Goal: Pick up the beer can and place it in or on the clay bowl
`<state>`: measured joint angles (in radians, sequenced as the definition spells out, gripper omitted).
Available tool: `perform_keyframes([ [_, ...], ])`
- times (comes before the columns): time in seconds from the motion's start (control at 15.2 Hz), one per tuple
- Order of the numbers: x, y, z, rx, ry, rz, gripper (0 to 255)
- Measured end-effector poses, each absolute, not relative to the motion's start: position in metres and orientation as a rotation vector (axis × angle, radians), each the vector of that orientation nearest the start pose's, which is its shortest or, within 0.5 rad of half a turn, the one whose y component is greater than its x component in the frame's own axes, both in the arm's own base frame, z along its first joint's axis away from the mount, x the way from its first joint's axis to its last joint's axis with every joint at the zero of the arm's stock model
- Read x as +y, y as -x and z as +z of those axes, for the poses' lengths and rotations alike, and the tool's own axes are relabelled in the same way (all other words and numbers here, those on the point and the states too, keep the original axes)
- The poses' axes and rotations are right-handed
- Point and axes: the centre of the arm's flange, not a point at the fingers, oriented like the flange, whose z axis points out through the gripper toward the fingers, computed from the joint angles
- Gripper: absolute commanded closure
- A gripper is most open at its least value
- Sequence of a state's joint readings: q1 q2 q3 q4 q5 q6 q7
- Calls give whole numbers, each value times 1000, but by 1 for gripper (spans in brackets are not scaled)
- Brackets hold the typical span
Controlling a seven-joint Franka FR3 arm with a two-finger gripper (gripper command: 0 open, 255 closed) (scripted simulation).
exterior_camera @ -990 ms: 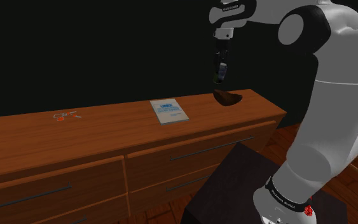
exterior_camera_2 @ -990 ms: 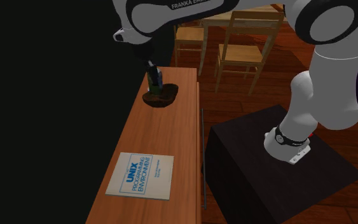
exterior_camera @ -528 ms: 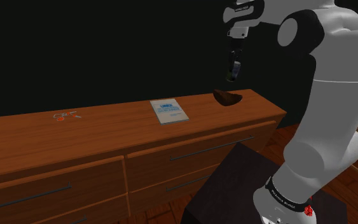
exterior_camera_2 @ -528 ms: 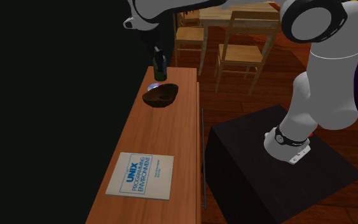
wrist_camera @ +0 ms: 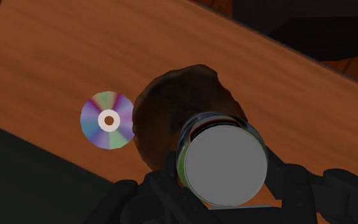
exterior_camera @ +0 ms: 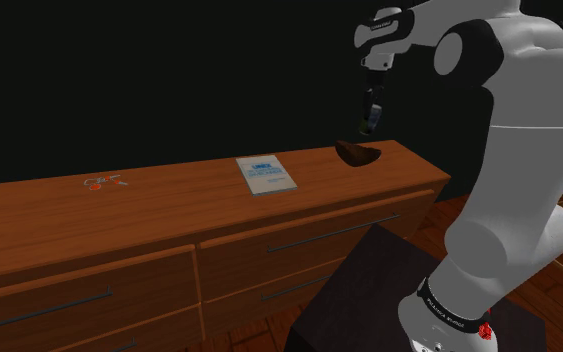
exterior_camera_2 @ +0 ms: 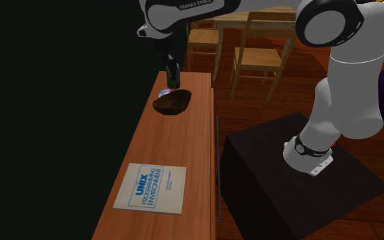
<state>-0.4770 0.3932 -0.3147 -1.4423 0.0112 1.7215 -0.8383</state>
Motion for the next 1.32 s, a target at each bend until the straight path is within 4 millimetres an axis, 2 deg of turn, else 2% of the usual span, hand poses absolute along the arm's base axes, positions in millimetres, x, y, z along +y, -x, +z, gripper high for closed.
perform_keyframes([
  [0.73, -447, -487, 408, -96, 3138, 227, 255],
  [1.19, -448, -487, 403, -96, 3138, 227, 255],
  [1.25, -448, -487, 403, -96, 3138, 226, 0],
  [1.32, -448, -487, 403, -96, 3138, 226, 0],
])
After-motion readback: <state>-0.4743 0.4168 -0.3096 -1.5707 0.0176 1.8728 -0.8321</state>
